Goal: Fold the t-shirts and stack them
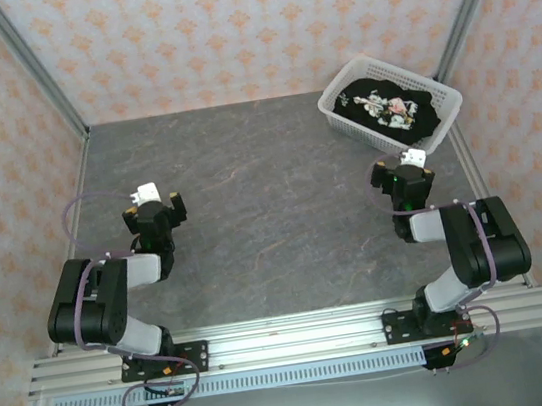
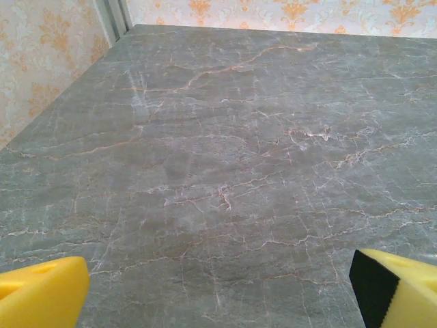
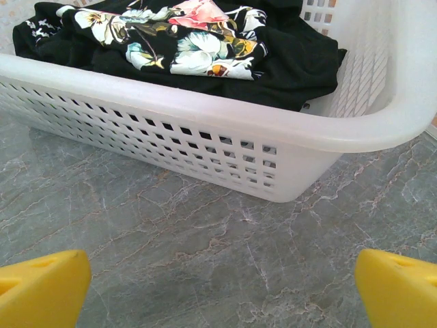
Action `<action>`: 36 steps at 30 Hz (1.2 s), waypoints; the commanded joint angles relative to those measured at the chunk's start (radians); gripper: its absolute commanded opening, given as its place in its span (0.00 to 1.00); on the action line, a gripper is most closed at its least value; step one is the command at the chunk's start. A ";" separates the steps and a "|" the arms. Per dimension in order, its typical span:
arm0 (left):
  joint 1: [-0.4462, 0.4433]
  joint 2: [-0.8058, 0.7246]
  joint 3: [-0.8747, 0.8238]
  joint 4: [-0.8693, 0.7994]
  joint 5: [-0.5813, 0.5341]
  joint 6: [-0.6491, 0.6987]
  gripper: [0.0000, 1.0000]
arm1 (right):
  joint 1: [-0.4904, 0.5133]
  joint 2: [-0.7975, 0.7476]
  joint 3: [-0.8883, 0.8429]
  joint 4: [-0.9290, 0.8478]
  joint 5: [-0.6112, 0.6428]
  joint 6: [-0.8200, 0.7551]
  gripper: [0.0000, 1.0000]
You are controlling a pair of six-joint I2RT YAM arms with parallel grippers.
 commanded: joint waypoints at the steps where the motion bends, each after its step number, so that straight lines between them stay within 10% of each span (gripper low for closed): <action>1: -0.005 -0.006 0.011 0.003 -0.033 0.014 1.00 | -0.004 0.004 0.016 -0.006 -0.002 -0.009 0.99; 27: -0.025 -0.088 0.027 -0.081 -0.037 0.037 1.00 | 0.037 -0.077 -0.008 -0.014 0.062 -0.043 0.99; 34: -0.170 -0.404 0.169 -0.329 -0.204 0.095 1.00 | 0.162 -0.541 0.218 -0.533 0.288 0.062 0.99; 36: -0.169 -0.413 0.351 -0.559 -0.297 -0.093 1.00 | 0.147 -0.526 0.449 -0.857 0.269 0.235 0.99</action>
